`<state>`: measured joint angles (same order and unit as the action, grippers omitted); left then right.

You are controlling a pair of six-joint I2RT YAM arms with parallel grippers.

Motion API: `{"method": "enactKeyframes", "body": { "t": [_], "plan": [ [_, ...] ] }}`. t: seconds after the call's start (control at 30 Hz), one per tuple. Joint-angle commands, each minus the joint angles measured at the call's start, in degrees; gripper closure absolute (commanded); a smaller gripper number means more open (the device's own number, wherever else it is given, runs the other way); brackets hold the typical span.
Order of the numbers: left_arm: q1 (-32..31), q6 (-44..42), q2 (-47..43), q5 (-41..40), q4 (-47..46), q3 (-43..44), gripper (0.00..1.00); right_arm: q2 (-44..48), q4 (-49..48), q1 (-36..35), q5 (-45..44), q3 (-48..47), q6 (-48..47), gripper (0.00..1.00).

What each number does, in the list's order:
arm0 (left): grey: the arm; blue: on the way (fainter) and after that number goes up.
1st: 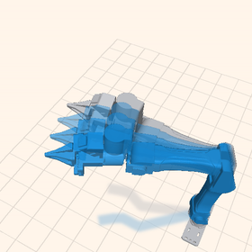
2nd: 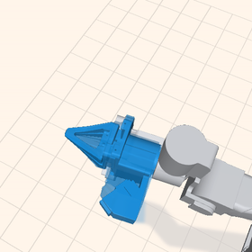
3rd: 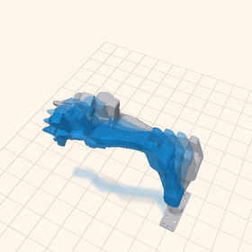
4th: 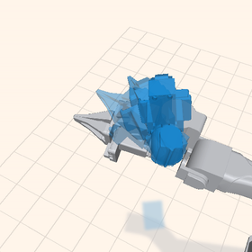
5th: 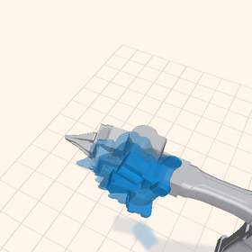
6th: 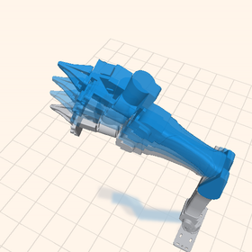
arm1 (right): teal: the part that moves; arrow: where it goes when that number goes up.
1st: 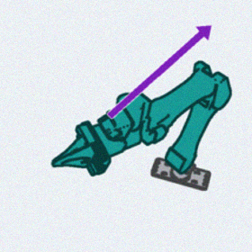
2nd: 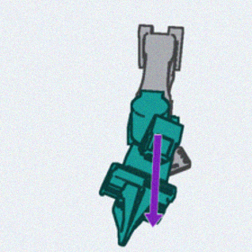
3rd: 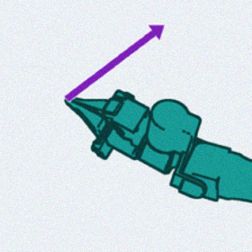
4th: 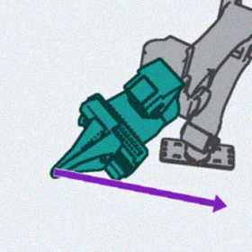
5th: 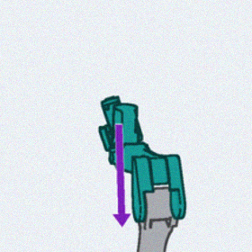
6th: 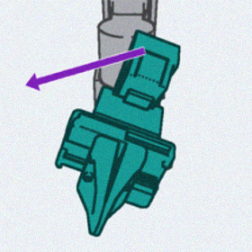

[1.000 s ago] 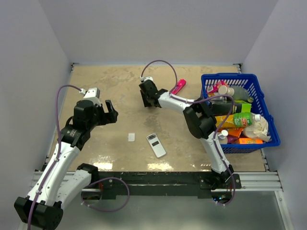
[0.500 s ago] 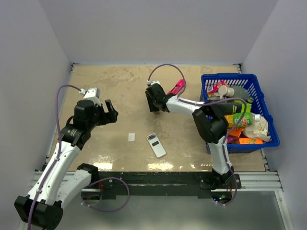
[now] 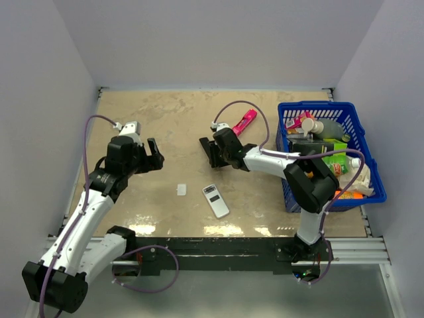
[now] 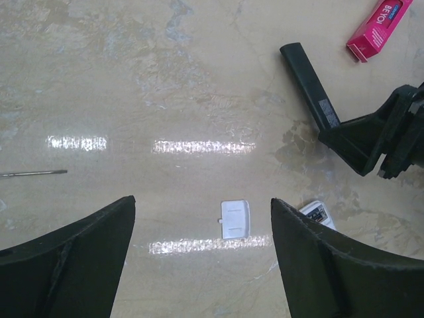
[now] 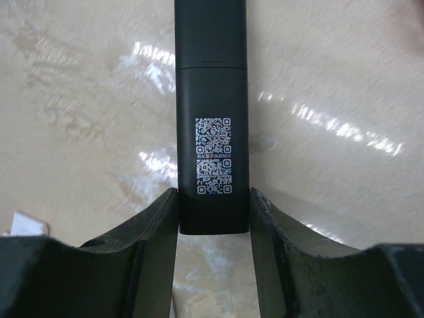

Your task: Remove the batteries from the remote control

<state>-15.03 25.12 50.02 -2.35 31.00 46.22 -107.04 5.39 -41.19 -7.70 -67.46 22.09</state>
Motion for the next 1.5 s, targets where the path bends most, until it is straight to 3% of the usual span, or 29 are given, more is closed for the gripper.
{"method": "enactKeyframes", "body": {
  "t": [0.0, 0.13, 0.27, 0.47, 0.9, 1.47],
  "plan": [
    [0.00, 0.98, 0.78, -0.03, -0.16, 1.59, 0.14, 5.70, -5.21, -2.75, 3.31, 2.77, 1.12, 0.82],
    [0.00, 2.90, 1.83, 2.08, 0.02, 2.39, 0.14, 9.74, -6.88, -7.49, 3.05, 4.53, -0.90, 0.82],
    [0.09, 6.33, 4.99, 9.80, -0.24, 3.35, 0.15, 13.96, -8.72, -13.81, -0.19, 6.46, -2.48, 0.82],
    [0.79, 8.89, 7.37, 15.70, -2.61, 4.84, 0.18, 20.11, -10.57, -17.08, -1.61, 10.15, 0.14, 0.83],
    [0.88, 6.87, 10.18, 23.97, -9.64, 2.48, 0.20, 26.71, -14.70, -17.34, 0.94, 17.27, 1.38, 0.84],
    [0.88, 6.60, 13.88, 26.78, -14.13, -1.48, 0.24, 29.09, -17.08, -17.34, 3.40, 19.73, 3.84, 0.85]
  ]
}}
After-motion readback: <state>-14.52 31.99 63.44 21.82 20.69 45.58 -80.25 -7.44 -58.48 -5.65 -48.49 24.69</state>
